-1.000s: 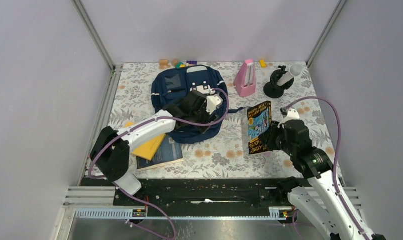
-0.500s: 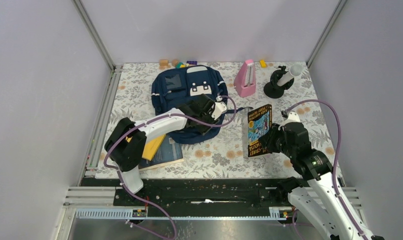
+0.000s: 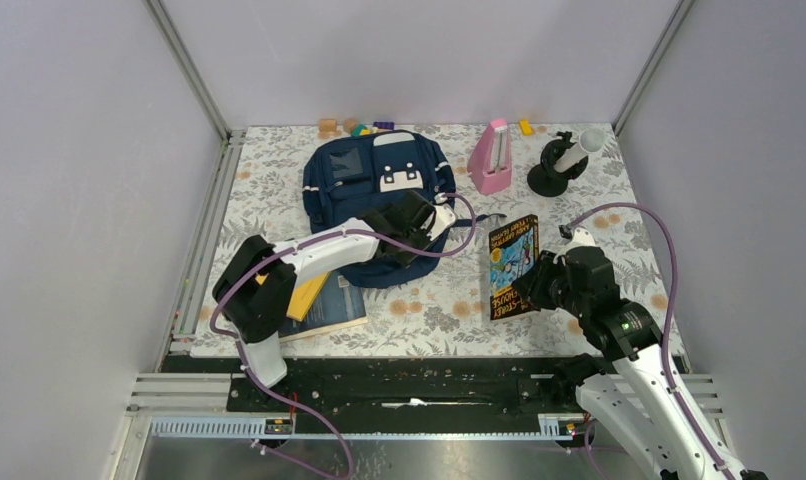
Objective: Pack the student bag
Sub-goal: Place the book in the student bag.
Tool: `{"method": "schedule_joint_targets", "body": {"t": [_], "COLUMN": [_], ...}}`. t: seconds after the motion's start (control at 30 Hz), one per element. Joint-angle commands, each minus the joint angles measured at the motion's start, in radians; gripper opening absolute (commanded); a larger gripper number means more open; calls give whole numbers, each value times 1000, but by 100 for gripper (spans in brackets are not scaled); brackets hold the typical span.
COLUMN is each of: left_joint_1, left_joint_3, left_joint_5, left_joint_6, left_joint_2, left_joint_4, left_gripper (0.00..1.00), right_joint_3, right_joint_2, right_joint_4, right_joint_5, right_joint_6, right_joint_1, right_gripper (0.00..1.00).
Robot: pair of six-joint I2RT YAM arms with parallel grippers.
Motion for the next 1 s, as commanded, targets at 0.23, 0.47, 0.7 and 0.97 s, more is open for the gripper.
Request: {"method": "schedule_joint_targets", "body": {"t": [0.23, 0.47, 0.7, 0.97], "left_joint_1": [2, 3, 3, 4], "left_joint_3": [50, 95, 166, 269], "left_joint_5": [-14, -32, -42, -99], "left_joint_6": [-8, -51, -116, -173], "left_joint_2": [14, -6, -141, -182], "left_joint_4": [-41, -75, -62, -101], "left_gripper": [33, 2, 0, 0], "right_joint_3": [-16, -19, -48, -118], "right_joint_2": [-14, -11, 38, 113], "right_joint_4": [117, 127, 183, 370], "right_joint_5": [-66, -107, -225, -362], "right_joint_6": [39, 45, 79, 199], "right_joint_1": [-3, -3, -2, 10], "right_gripper": [0, 0, 0, 0]}}
